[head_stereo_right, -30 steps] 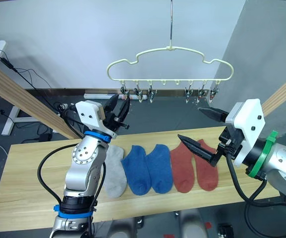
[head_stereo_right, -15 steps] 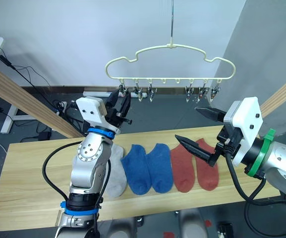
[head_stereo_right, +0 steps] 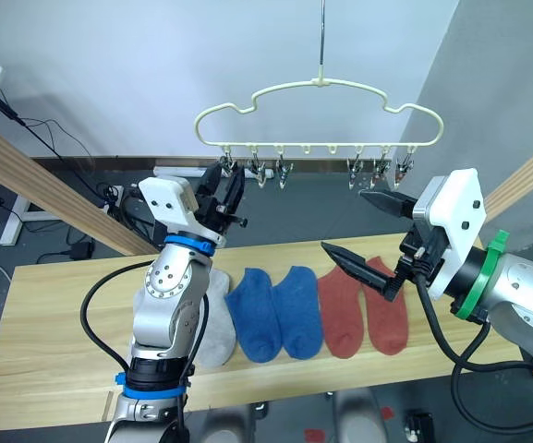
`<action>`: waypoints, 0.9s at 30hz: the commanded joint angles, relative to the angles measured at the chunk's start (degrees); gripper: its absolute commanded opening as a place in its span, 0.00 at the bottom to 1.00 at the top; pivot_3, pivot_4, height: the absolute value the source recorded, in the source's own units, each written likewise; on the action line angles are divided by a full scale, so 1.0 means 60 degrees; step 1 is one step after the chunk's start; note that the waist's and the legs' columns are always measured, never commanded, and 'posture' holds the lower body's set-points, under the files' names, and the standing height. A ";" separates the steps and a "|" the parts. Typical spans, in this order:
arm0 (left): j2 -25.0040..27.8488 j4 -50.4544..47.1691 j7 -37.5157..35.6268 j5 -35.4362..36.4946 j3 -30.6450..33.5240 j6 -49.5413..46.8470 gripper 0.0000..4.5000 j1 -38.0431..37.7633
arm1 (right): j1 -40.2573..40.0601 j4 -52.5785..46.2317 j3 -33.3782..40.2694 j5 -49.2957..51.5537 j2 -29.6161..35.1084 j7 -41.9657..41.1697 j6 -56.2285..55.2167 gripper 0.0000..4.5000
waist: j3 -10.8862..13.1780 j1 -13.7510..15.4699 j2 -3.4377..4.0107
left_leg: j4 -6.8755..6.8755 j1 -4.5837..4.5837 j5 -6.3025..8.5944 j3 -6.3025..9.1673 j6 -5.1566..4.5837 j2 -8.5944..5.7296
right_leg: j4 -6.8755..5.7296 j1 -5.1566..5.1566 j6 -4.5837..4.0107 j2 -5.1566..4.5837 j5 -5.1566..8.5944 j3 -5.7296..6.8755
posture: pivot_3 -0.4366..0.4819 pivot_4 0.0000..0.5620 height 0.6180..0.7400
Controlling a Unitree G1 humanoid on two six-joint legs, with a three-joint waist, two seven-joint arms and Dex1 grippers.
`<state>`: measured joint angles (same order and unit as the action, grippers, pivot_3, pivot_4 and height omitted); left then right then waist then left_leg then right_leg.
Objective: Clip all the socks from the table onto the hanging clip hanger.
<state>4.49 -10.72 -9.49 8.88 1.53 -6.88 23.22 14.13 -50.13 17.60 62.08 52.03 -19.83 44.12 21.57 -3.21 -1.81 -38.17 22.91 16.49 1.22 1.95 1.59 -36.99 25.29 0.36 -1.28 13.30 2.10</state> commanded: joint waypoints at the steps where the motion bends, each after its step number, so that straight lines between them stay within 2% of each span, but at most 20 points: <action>1: -0.0071 -0.0545 -0.0022 0.0116 -0.0077 0.0068 0.40 0.0051 | -0.0063 -0.0215 0.0092 0.0065 0.0004 -0.0034 -0.0229 1.00 | 0.0000 -0.0004 0.0000 | 0.0000 0.0000 0.0000 -0.0001 0.0000 -0.0001 | 0.0001 0.0000 0.0001 -0.0001 0.0000 -0.0002 | 0.24 0.72 1.00; 13: -0.0010 -0.0737 -0.0058 0.0216 -0.0087 -0.0023 0.40 0.0127 | 0.0167 -0.0146 -0.0196 0.0034 -0.0265 -0.0087 -0.0385 1.00 | 0.0000 -0.0007 0.0000 | 0.0000 -0.0001 0.0001 0.0001 -0.0002 -0.0003 | 0.0000 0.0000 0.0002 0.0005 -0.0001 0.0000 | 0.24 0.72 1.00; 20: 0.0013 -0.0800 -0.0055 0.0140 -0.0167 0.0011 0.40 0.0198 | -0.0564 -0.0316 -0.0688 -0.1213 -0.0212 -0.0833 -0.0841 1.00 | 0.0000 0.0003 0.0000 | -0.0001 -0.0001 0.0001 0.0001 -0.0001 -0.0005 | -0.0001 0.0000 0.0002 0.0004 -0.0001 -0.0001 | 0.26 0.71 1.00; 27: 0.0097 -0.0864 -0.0100 0.0189 -0.0171 -0.0021 0.40 0.0157 | -0.0825 -0.0411 -0.0871 -0.1616 -0.0353 -0.0993 -0.1035 1.00 | 0.0000 0.0002 0.0000 | -0.0007 -0.0003 0.0001 0.0003 -0.0001 -0.0003 | -0.0006 -0.0001 0.0004 0.0004 -0.0002 0.0001 | 0.27 0.71 1.00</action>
<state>4.86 -12.98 -9.67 10.03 0.82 -7.42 24.16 9.60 -50.26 11.90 52.80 50.11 -25.08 39.28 21.57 -3.20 -1.81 -38.21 22.89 16.49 1.24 1.94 1.57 -37.03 25.29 0.38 -1.25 13.29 2.11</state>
